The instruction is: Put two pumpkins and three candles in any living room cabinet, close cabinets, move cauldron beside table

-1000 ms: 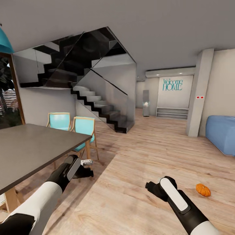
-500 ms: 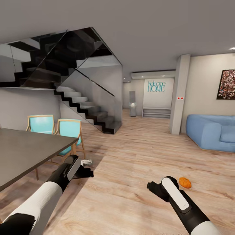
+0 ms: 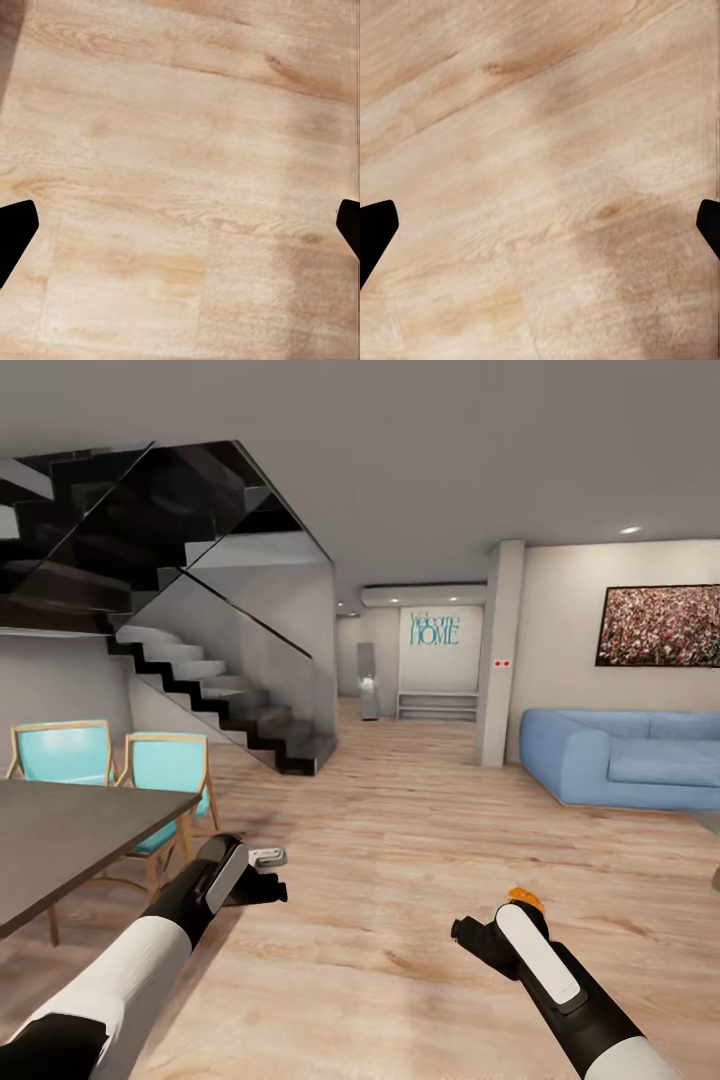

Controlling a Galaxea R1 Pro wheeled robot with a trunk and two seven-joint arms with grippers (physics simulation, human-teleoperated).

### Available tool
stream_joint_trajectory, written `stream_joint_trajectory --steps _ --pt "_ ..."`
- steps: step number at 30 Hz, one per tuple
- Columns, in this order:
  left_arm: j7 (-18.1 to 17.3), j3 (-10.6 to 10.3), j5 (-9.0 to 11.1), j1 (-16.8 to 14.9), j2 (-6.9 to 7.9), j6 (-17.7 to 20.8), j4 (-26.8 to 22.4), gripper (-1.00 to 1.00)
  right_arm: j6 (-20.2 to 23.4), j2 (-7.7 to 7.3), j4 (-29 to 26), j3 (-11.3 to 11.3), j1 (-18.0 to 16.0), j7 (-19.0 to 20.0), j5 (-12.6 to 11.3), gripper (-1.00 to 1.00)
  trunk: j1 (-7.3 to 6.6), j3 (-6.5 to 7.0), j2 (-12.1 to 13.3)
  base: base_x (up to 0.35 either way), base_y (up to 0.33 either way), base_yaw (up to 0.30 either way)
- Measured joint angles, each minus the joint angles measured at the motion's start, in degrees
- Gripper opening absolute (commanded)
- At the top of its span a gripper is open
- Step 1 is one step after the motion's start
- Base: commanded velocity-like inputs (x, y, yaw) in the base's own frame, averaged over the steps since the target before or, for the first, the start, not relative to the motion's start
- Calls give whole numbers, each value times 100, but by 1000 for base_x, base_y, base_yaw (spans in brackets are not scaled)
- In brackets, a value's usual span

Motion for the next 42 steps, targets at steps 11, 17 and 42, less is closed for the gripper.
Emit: stream_joint_trajectory --steps 11,17,42 --pt "1 -4 -1 -1 5 2 -17 100 0 -1 53 -5 1 5 1 100 0 42 0 0 126 -276" --pt "1 -4 -5 -1 5 2 -23 100 -1 -1 124 -10 0 21 -7 100 2 64 0 -92 243 -276" --pt "9 -4 -7 2 5 1 -29 100 0 -1 133 -11 0 28 -8 100 2 158 0 -140 114 -276"
